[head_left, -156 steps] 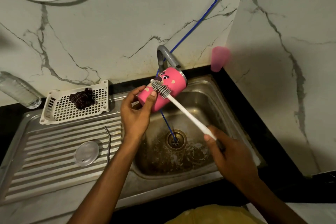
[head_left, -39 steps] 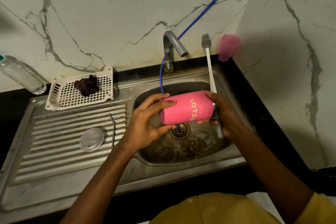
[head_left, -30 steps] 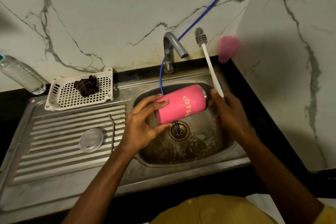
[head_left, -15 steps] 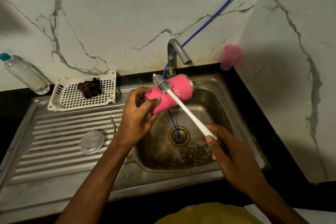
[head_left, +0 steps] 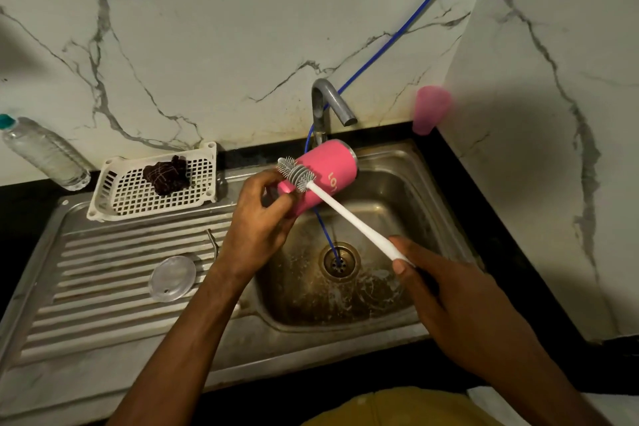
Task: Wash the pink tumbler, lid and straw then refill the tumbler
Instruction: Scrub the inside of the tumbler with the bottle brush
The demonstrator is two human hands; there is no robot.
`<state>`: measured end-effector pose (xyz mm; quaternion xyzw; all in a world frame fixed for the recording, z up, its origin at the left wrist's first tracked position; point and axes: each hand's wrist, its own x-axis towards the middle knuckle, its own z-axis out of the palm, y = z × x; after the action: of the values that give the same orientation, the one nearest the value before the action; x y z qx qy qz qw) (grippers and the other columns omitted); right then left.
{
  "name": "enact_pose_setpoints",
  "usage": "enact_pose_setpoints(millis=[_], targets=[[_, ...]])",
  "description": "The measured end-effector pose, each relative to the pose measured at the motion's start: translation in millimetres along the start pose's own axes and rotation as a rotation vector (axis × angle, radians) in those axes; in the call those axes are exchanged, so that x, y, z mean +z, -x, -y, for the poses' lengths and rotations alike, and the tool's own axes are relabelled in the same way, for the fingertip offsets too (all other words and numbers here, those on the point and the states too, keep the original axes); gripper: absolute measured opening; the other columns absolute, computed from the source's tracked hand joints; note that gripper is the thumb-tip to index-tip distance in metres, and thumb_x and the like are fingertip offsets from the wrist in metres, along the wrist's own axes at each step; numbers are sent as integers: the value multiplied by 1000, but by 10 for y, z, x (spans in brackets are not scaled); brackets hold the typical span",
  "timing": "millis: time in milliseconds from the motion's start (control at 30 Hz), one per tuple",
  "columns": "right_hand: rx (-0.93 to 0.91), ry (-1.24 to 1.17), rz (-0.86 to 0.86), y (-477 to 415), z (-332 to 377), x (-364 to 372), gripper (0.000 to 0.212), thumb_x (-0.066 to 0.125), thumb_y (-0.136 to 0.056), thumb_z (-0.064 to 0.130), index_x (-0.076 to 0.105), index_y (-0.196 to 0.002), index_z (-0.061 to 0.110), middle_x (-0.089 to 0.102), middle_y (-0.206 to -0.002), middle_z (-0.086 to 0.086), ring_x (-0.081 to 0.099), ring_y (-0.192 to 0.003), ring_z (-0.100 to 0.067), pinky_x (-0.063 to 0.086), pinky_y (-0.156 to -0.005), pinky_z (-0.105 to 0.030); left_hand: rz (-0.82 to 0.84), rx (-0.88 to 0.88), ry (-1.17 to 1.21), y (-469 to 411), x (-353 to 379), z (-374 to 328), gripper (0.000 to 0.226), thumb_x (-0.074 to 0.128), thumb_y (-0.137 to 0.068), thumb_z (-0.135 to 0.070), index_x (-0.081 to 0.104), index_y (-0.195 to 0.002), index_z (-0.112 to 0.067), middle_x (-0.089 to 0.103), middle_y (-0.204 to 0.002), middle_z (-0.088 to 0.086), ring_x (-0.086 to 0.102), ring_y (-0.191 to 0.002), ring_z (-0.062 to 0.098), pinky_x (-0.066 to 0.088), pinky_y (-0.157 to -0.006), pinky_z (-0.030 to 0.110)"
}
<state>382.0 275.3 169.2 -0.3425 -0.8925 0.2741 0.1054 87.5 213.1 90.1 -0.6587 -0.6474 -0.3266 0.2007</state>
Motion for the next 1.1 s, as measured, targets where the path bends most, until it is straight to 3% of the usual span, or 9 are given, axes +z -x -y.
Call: enact_pose_setpoints(millis=[167,233,300,400,633,867,1000,1100], targets=[[102,65,-67,-123,-180,-46,44,24,-94,63,31,-137,58,60,-65,9,60,-59,-5,56,-60,-33,15,67,-28,32,27,42,35,61,-88,-19,51,-120,-9,43,-130,16,47,-116,35,40,-96,36],[141,59,-83,-169,-243,-92,51,19,-90,67,37,-136,56,59,-68,11,59,-61,-3,50,-57,-25,15,71,-19,70,33,61,37,65,-88,-17,52,-121,-9,45,-130,17,50,-114,39,40,-97,36],[129,67,-88,-195,-225,-98,52,21,-91,64,42,-137,54,59,-67,10,58,-58,-2,43,-53,-18,-4,65,-11,97,21,75,37,67,-87,-15,53,-121,-8,46,-130,18,52,-112,42,38,-99,36],[111,59,-91,-167,-137,-50,50,25,-94,60,45,-139,51,58,-61,9,58,-54,-3,45,-50,-18,-36,47,-12,75,12,105,38,70,-84,-15,53,-118,-8,47,-131,17,52,-113,42,38,-100,37],[64,55,-68,-49,-32,51,48,24,-94,61,35,-140,55,51,-54,12,56,-50,-4,54,-53,-32,-49,31,-23,10,-34,150,41,75,-82,-17,54,-117,-9,48,-130,16,58,-111,47,41,-97,41],[157,83,-125,-275,-160,-64,45,28,-99,56,41,-142,52,57,-63,10,55,-55,-1,36,-49,-17,-67,46,-9,-30,8,86,40,72,-82,-13,54,-118,-9,48,-130,15,58,-112,46,41,-99,41],[178,138,-126,-261,-136,-12,42,26,-102,53,37,-143,49,56,-67,9,50,-55,-1,30,-49,-15,-83,51,-3,-23,35,69,42,73,-80,-13,55,-118,-9,48,-131,15,54,-116,41,33,-108,30],[195,149,-116,-265,-172,-27,46,24,-102,53,33,-146,48,51,-67,13,45,-57,1,28,-50,-16,-116,42,24,0,51,21,42,75,-80,-16,54,-117,-9,48,-129,15,53,-114,38,42,-99,40]])
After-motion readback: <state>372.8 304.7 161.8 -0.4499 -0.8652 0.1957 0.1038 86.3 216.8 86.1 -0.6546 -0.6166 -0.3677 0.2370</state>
